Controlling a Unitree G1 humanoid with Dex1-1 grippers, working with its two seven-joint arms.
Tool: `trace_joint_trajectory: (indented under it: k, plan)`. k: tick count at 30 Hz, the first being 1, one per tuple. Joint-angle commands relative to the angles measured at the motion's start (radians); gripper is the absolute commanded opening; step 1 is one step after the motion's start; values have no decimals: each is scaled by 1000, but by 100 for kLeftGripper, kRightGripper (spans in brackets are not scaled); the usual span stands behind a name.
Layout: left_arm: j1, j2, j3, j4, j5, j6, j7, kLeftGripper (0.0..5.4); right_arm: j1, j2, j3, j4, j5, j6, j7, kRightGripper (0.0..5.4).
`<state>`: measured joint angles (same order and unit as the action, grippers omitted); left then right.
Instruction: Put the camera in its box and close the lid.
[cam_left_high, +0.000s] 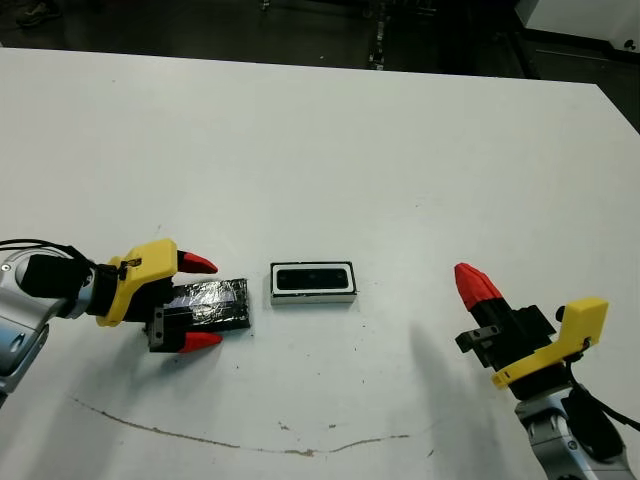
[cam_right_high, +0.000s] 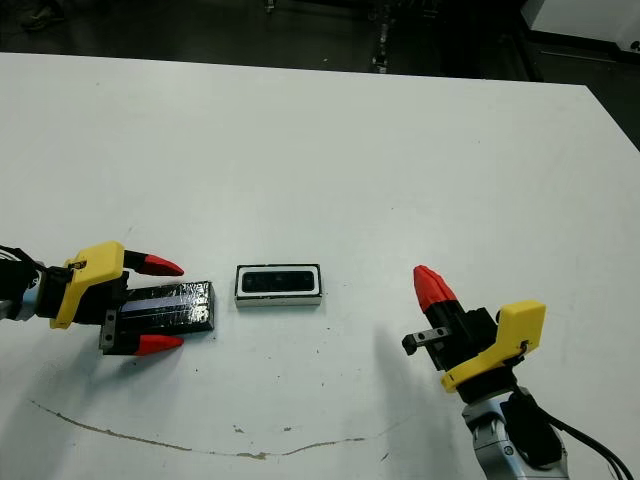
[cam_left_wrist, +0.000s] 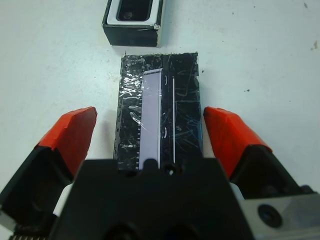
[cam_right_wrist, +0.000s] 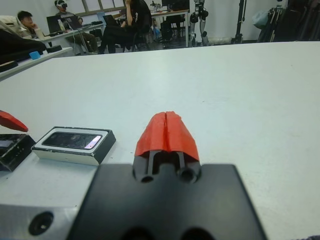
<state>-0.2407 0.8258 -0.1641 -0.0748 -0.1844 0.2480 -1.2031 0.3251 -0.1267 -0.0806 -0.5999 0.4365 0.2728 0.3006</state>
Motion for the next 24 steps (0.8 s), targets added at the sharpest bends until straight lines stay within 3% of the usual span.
trace_joint_trajectory:
  k: [1, 12, 24]
  plan:
    - [6, 35, -20, 32, 60, -33, 4, 540, 12, -14, -1, 2, 3, 2, -1, 1]
    - [31, 64, -8, 56, 56, -44, 4, 540, 10, -21, 2, 2, 16, 14, 3, 1]
    - [20, 63, -18, 73, 24, -53, -45, 388, 10, -33, 3, -2, 33, 25, -2, 0]
